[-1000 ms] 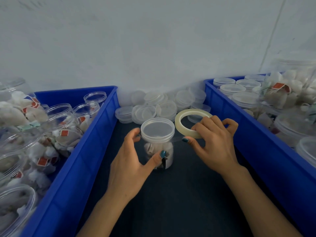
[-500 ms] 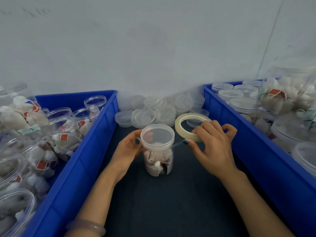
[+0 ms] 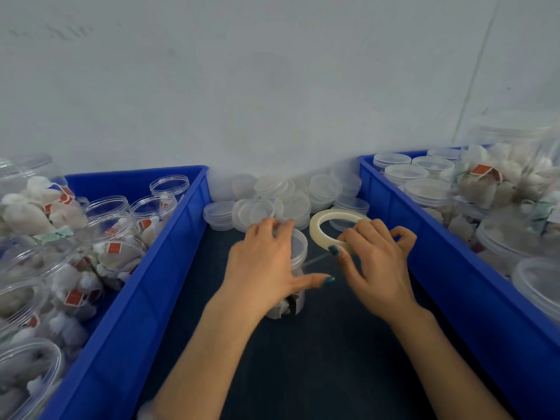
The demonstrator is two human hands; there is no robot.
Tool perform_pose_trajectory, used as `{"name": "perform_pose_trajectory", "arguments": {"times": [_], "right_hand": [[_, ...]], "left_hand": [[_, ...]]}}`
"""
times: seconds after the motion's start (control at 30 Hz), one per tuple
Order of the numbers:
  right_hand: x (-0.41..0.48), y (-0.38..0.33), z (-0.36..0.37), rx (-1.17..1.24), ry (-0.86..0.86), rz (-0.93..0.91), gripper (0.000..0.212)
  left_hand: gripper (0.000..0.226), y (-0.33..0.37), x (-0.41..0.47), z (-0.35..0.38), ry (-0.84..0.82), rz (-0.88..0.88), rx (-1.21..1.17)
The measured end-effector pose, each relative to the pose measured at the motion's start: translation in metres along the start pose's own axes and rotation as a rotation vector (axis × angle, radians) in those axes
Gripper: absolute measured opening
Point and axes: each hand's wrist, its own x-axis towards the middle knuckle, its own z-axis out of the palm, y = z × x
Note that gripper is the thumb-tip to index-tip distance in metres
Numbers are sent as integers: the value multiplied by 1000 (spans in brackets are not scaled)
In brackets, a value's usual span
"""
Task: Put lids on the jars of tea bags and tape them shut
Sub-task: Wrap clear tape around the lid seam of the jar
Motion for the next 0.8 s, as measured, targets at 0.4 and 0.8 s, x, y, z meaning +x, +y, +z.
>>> {"name": "perform_pose_trajectory", "arguments": {"times": [0.4,0.8], "right_hand": [[2,-12,2,-137,-38,-7,34],[6,7,-6,159,-255,-17,44]], "left_hand": [[85,-24,-1,13,110,198,-430],[59,-12,5,13,139,122,-476]]}}
